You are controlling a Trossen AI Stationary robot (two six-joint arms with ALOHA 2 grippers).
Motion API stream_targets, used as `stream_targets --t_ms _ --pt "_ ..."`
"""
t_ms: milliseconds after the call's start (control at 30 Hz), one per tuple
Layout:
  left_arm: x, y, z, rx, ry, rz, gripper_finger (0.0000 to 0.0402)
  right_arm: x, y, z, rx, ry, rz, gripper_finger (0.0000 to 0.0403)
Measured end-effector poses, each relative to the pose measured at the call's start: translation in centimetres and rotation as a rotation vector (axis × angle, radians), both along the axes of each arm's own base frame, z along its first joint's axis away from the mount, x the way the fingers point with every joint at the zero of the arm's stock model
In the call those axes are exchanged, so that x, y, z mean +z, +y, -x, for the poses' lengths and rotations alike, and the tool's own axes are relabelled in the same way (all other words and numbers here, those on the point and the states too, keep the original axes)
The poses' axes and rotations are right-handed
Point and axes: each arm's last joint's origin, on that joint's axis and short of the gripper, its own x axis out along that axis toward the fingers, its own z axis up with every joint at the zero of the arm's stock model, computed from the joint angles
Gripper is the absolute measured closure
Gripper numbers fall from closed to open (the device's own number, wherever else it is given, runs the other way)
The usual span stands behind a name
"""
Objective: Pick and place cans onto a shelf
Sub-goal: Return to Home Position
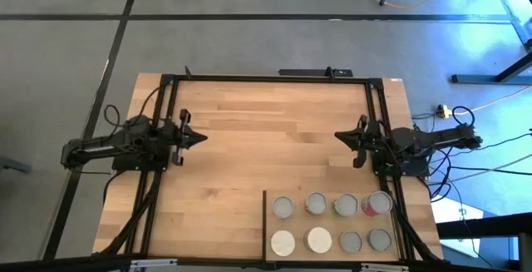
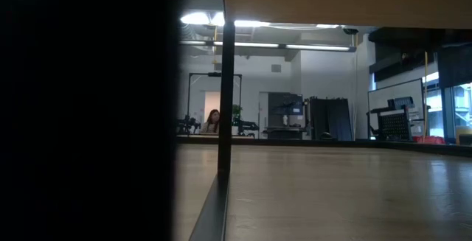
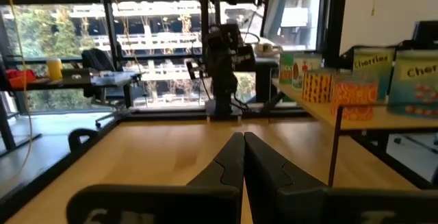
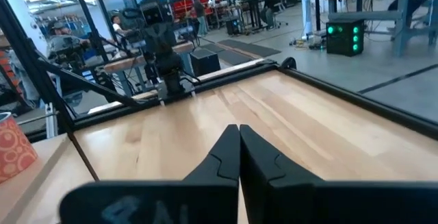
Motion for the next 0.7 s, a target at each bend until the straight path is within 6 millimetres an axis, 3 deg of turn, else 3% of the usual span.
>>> stream_targets --t_ms 333,700 --pt "-1.5 -0.1 -0.4 -0.04 0.037 -0.043 0.0401 -2.5 0.1 -0.4 0.0 0.049 0.004 0.0403" --pt "-2.4 -0.1 -0.5 -0.05 0.067 -0.071 0.0402 -2.5 -0.1 -0.4 0.009 0.05 0.087 0.0402"
